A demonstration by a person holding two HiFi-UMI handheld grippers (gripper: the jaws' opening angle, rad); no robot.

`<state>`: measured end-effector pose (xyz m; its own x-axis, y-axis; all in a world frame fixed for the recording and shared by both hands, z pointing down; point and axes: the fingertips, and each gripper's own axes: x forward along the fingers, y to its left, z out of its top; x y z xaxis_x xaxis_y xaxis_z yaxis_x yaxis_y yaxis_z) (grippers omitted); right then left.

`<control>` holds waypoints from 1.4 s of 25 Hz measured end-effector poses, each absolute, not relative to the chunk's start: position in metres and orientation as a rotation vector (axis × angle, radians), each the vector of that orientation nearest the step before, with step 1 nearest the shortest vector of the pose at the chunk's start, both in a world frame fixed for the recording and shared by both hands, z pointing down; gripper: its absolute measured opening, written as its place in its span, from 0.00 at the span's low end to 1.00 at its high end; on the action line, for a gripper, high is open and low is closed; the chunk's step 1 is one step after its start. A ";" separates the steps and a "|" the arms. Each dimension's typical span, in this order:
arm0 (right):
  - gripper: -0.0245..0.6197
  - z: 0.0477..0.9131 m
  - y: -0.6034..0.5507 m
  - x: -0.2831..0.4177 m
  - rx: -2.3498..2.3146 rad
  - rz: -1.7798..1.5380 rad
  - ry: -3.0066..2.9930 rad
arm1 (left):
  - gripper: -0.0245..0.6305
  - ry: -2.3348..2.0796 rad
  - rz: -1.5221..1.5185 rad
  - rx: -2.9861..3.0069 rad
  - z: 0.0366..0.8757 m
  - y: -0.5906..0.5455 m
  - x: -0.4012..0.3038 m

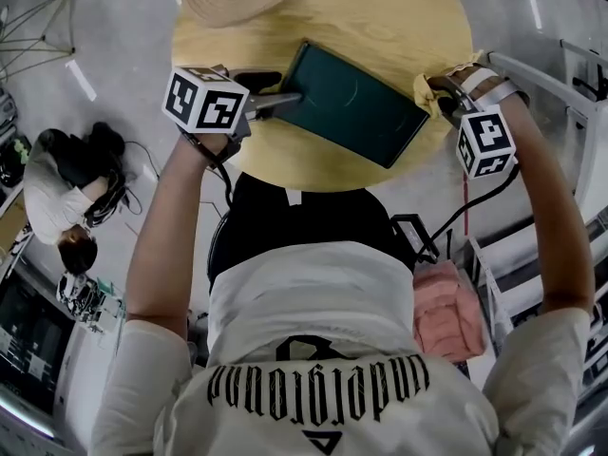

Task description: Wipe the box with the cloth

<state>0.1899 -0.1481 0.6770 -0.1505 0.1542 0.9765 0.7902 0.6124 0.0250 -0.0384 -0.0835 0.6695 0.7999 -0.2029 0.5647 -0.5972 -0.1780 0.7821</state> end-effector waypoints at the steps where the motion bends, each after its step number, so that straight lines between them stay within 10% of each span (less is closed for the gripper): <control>1: 0.20 0.681 -0.147 0.186 -0.798 -0.678 -1.656 | 0.46 -0.622 0.396 1.747 0.669 -0.083 -0.038; 19: 0.20 0.675 -0.172 -0.033 -0.655 -0.980 -1.803 | 0.46 -0.629 0.357 1.738 0.670 -0.081 -0.035; 35: 0.21 0.574 -0.132 -0.018 -0.149 -0.562 -2.064 | 0.41 -0.696 0.487 1.829 0.636 -0.070 -0.042</control>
<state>-0.0185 -0.1318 0.5743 -0.5350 -0.1170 0.8367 0.3233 0.8866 0.3307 -0.0417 -0.0703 0.6355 0.7461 -0.2299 0.6249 -0.6659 -0.2607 0.6990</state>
